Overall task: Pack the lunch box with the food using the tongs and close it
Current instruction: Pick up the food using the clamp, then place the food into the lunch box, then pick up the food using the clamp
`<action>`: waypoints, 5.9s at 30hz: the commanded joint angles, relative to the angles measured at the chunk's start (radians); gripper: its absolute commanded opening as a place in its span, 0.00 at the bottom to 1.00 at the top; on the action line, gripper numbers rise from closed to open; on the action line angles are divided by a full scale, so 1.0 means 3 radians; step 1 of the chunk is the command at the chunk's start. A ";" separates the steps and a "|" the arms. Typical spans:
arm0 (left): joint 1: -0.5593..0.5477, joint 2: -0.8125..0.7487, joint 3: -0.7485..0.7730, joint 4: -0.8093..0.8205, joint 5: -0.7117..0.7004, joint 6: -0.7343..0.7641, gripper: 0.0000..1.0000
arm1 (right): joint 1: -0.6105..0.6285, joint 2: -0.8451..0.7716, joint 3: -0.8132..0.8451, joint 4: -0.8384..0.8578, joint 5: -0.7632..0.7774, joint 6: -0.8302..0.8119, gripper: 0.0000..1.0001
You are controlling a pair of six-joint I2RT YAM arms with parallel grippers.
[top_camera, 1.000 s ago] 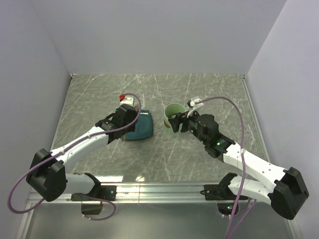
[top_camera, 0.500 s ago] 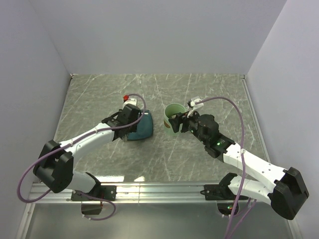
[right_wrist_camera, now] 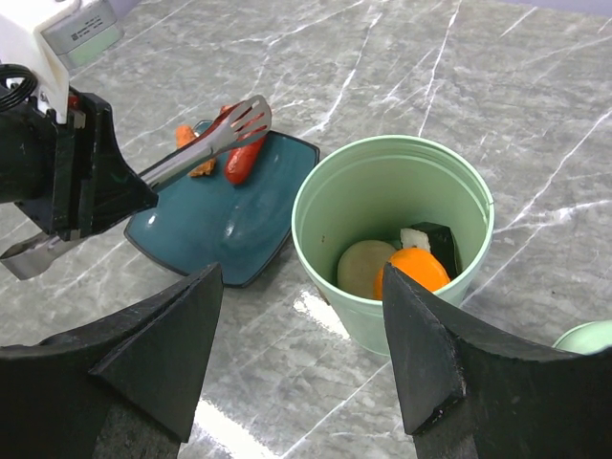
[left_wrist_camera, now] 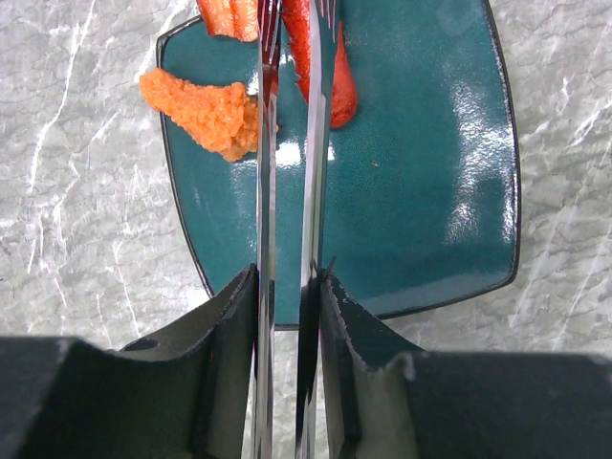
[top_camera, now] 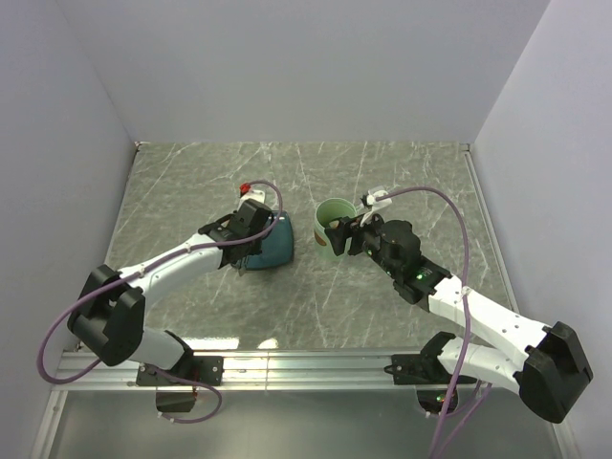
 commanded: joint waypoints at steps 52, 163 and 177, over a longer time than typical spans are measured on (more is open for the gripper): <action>-0.1237 -0.1159 0.0830 -0.0138 -0.0601 0.0212 0.06 | -0.0661 -0.0504 -0.0259 -0.0037 0.0118 0.0090 0.76; -0.0711 -0.0346 0.0201 -0.1161 -0.1067 -0.1399 0.61 | -0.0942 -0.0545 -0.0459 0.0254 -0.0480 0.0151 0.78; -0.0440 -0.0188 0.0114 -0.0788 -0.0801 -0.1087 0.58 | -0.0942 -0.0520 -0.0459 0.0254 -0.0511 0.0146 0.78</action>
